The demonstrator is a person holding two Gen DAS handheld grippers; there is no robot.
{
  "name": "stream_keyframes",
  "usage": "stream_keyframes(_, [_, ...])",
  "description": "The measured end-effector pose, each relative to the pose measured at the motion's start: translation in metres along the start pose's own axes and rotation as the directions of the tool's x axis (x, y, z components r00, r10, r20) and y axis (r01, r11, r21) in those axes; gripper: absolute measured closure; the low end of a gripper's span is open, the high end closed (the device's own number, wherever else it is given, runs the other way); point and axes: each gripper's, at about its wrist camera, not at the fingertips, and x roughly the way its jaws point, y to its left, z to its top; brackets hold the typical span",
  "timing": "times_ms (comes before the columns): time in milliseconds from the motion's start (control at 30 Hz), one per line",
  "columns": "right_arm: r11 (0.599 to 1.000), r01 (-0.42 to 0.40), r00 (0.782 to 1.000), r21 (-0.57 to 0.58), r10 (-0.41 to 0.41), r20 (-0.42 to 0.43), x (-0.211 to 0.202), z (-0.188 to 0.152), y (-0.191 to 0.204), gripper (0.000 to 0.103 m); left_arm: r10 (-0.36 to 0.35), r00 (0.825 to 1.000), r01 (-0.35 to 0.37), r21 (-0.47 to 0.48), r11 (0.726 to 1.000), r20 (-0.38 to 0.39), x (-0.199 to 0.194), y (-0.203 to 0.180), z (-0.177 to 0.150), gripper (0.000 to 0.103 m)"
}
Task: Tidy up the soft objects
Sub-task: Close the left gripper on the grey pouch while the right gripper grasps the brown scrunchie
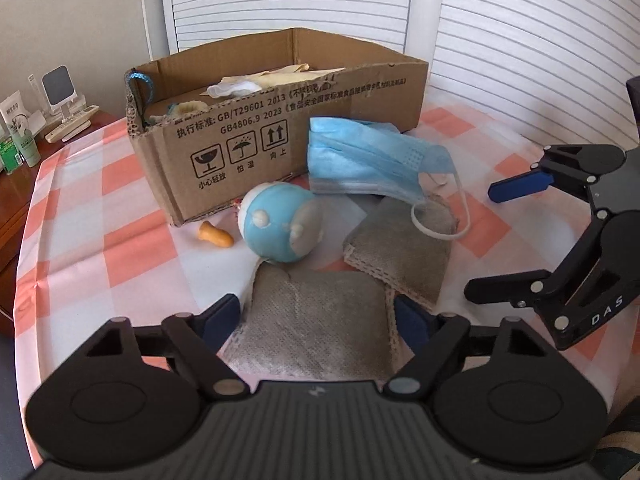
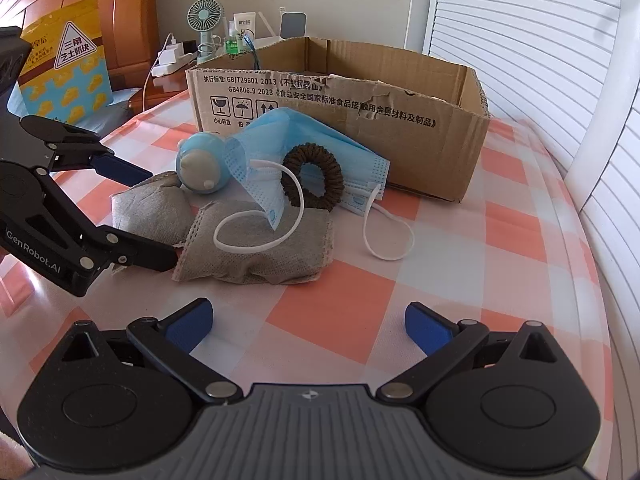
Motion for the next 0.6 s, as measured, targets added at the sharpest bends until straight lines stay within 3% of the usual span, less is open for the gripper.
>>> stream_keyframes(200, [1.0,0.007,1.0,0.005,-0.007,-0.012,-0.001,0.002,0.002,0.0,0.028,1.0,-0.028,-0.051,0.998,0.006,-0.011,0.004,-0.004,0.046])
stream_keyframes(367, [0.999,0.016,1.0,-0.028,-0.017,-0.018,-0.005,0.004,0.008,0.0,0.076,0.997,-0.076,-0.088,0.993,0.002,-0.023,0.008,-0.014,0.049])
stream_keyframes(600, [0.998,0.0,0.999,-0.056,0.003,0.055,-0.019,0.02,0.015,0.0,0.118,0.993,-0.118,-0.142,0.983,-0.008,-0.033,0.018,-0.024,0.049])
